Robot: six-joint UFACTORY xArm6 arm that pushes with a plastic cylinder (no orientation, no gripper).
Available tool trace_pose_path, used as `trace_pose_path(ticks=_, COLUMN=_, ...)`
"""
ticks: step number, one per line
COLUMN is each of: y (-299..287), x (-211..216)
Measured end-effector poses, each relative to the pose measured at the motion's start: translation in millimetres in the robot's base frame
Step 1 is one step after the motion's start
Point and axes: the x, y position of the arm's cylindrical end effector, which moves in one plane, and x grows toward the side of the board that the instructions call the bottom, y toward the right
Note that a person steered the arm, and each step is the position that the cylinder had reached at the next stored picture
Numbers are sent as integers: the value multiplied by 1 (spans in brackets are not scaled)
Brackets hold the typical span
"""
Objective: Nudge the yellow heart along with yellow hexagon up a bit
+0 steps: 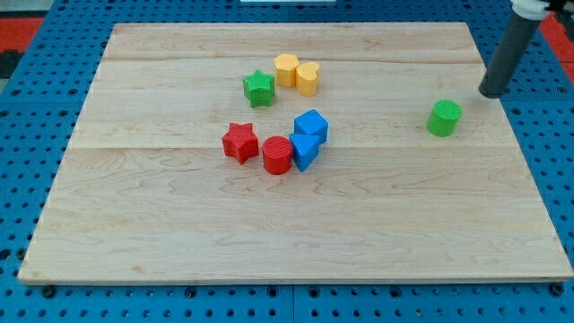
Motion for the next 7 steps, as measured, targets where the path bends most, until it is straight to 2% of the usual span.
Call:
trace_pose_path(ticks=1, y=0, x=30)
trace_pose_path(ticks=2, y=0, x=32)
trace_pose_path(ticks=6, y=-21, x=32)
trace_pose_path(ticks=7, y=-21, x=4)
